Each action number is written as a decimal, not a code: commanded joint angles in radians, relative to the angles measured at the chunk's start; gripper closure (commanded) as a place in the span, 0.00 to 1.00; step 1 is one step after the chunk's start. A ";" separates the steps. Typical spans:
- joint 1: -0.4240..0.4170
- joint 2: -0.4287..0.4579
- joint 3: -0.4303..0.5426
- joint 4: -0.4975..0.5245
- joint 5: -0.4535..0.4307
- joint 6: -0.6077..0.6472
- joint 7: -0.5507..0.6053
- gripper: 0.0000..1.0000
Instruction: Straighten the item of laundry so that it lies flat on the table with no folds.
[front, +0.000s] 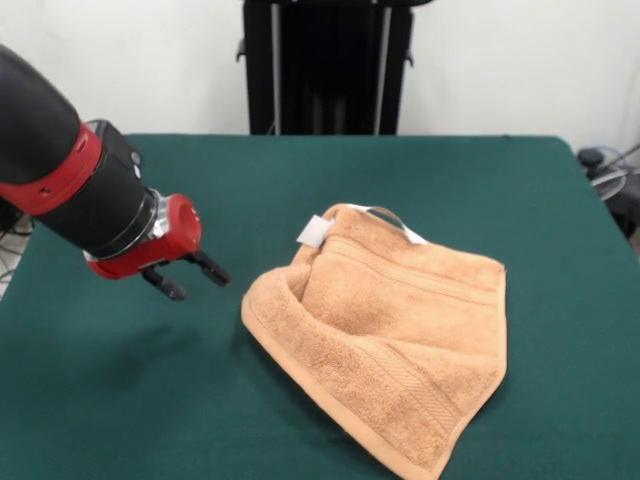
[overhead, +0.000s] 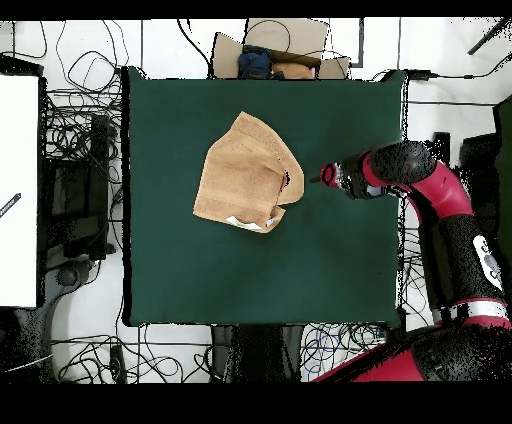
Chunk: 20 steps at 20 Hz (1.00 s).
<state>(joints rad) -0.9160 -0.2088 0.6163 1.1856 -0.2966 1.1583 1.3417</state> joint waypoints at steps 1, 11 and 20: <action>0.033 0.030 0.071 0.029 0.002 -0.114 -0.108 0.00; 0.025 0.074 0.071 0.019 -0.004 -0.146 -0.137 0.00; 0.045 0.092 0.057 -0.017 -0.010 -0.131 -0.124 0.00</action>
<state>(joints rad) -0.9153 -0.1498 0.6205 1.1853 -0.2966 1.0828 1.3417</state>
